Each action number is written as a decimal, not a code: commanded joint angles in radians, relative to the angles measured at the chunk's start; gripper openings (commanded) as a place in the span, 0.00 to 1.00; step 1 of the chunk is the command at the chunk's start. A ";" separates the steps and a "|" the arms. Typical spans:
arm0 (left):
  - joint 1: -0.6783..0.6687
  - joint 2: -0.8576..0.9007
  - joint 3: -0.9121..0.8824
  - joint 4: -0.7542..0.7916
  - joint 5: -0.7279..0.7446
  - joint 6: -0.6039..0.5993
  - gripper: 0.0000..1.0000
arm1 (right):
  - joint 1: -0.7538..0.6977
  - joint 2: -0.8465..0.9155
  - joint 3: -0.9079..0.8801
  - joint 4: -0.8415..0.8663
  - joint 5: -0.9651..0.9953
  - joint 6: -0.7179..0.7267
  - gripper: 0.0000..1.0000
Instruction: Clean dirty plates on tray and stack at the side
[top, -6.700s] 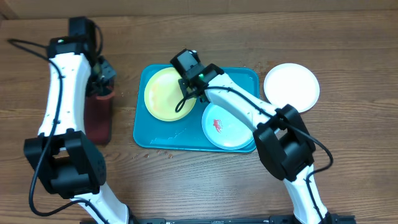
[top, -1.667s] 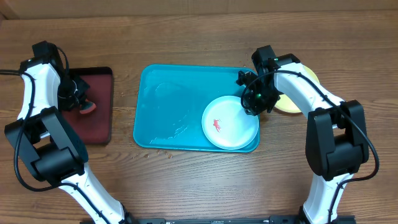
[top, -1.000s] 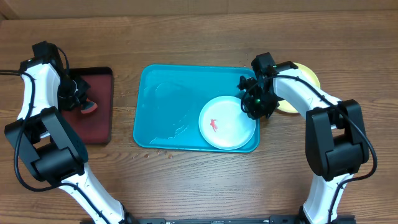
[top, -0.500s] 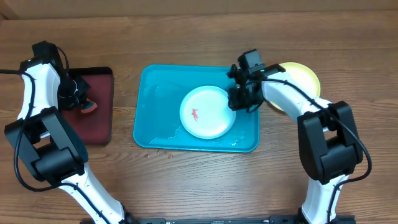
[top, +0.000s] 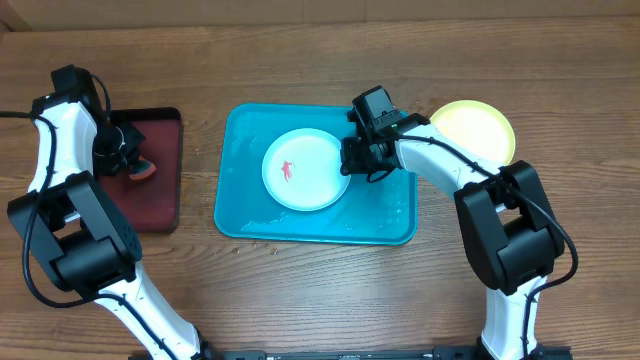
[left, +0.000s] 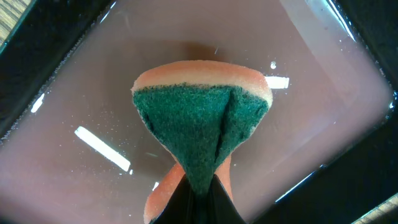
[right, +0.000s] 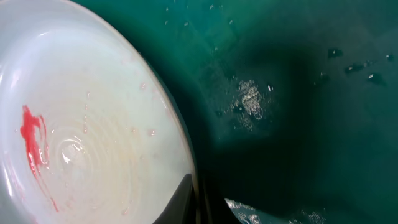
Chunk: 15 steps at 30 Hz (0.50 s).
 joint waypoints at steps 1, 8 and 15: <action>-0.013 0.014 0.001 -0.002 0.019 0.014 0.04 | 0.019 0.012 -0.003 0.014 0.002 0.045 0.04; -0.013 0.069 -0.019 -0.002 0.065 0.008 0.04 | 0.026 0.012 -0.003 0.023 -0.023 0.048 0.04; -0.013 0.094 -0.021 0.002 0.062 0.008 0.12 | 0.026 0.012 -0.003 -0.001 -0.008 0.048 0.04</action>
